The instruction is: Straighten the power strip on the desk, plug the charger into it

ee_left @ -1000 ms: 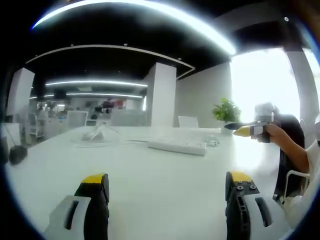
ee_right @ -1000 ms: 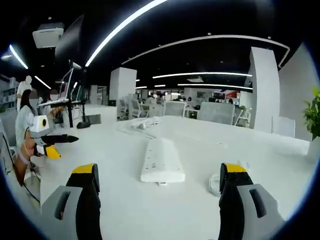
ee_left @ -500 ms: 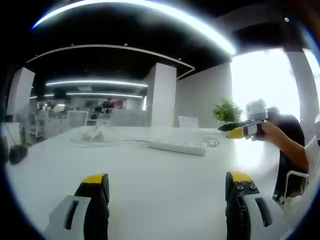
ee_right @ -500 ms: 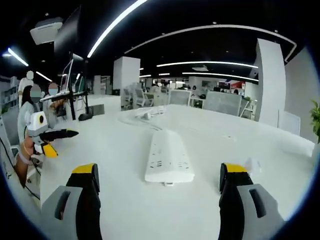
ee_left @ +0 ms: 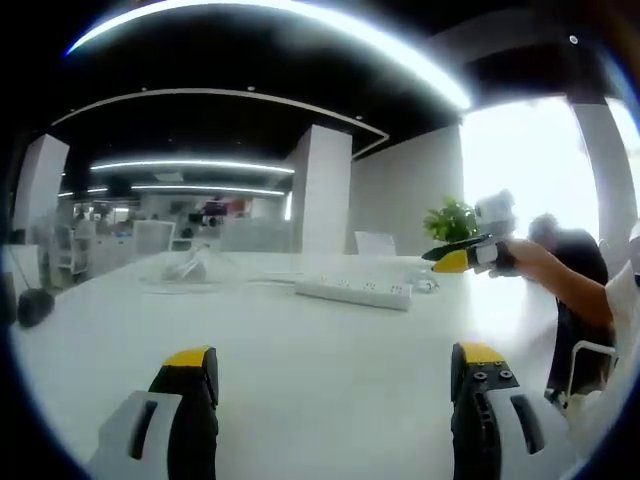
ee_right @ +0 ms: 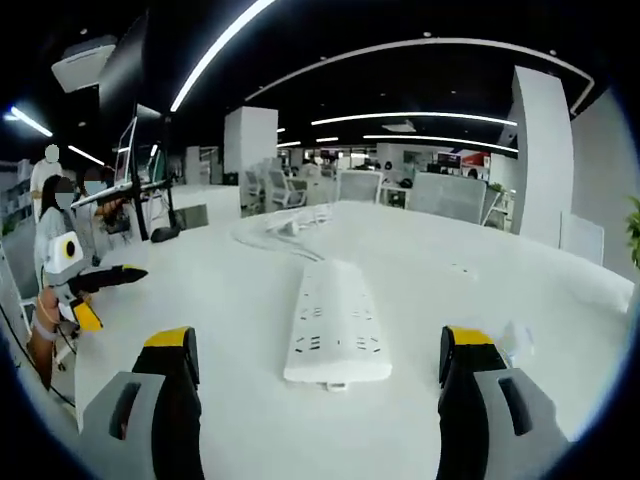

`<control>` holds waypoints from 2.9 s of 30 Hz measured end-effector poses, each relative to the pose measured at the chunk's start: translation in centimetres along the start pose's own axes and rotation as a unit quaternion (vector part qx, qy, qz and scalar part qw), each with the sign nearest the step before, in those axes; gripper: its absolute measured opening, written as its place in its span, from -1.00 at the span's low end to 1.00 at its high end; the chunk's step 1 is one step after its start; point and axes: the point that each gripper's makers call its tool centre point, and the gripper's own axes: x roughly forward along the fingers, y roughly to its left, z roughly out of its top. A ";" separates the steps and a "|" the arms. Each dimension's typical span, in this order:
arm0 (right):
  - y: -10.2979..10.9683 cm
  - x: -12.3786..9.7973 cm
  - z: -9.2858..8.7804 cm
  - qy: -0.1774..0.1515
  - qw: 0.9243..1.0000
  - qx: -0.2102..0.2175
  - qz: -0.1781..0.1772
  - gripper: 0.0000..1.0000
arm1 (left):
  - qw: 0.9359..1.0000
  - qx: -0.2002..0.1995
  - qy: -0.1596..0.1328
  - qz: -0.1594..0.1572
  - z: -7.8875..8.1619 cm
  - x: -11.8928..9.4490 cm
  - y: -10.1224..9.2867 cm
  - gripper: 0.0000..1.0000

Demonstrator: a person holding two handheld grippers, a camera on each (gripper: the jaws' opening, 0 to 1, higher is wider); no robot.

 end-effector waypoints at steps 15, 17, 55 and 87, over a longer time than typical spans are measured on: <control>-0.5 1.9 1.6 -0.010 1.000 -0.005 -0.004 1.00 | 1.000 0.000 0.000 0.002 -0.1 -0.2 0.1 0.99; -0.4 2.2 1.8 -0.010 1.000 -0.005 -0.003 1.00 | 1.000 0.001 0.000 0.003 -0.1 -0.2 0.1 0.99; -1.2 8.2 3.0 0.076 0.997 -0.009 0.029 0.99 | 1.000 0.002 0.000 0.007 0.0 -0.6 0.1 0.99; -0.4 10.6 -0.8 0.325 0.944 -0.014 0.064 0.92 | 1.000 0.003 0.009 -0.007 -0.3 -0.3 -0.8 0.99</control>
